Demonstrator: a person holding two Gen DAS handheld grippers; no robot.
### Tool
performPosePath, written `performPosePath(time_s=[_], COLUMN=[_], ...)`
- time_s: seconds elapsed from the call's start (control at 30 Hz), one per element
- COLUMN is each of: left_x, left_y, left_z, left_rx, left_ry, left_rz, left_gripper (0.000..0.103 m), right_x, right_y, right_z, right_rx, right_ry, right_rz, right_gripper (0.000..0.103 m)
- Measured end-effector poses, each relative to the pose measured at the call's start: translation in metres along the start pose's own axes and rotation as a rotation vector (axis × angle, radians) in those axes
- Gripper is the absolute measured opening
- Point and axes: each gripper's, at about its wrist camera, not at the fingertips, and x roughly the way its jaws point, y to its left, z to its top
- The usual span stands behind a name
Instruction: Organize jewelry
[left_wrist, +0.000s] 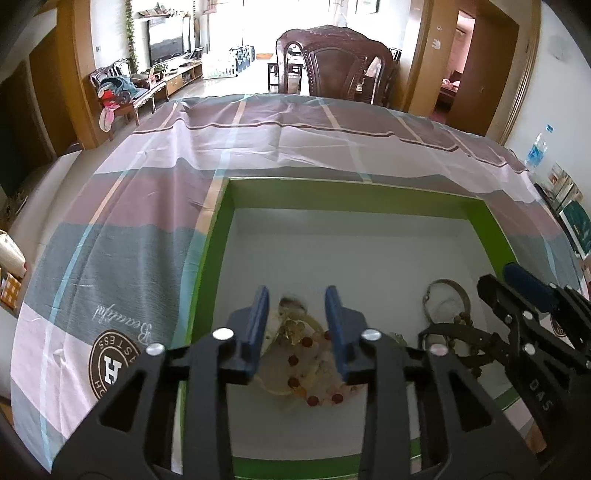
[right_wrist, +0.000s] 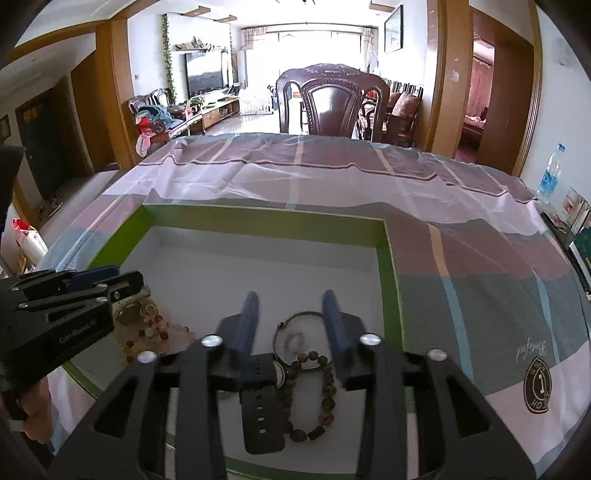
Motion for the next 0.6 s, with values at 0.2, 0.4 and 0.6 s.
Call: performPosePath(time_s=[0.2,0.4,0.6], left_x=[-0.036,-0.107,-0.157], left_y=[-0.003,-0.003,-0.003], left_z=[-0.012,-0.061,-0.111], left_rx=[0.027,0.053,0.019], left_ry=[-0.057,-0.197,-0.299], left_rz=[0.017,0.044,0.057], left_gripper=[0.046,0.072,0.099], right_x=[-0.041,-0.106,-0.150], right_y=[0.001,0.006,0.011], right_z=[-0.008,-0.048,-0.089], right_rx=[0.001,-0.007,0.044], right_ry=[-0.036,-0.110,-0.197], right_rz=[-0.012,-0.028,-0.055], right_gripper=[0.062,0.093,0.100])
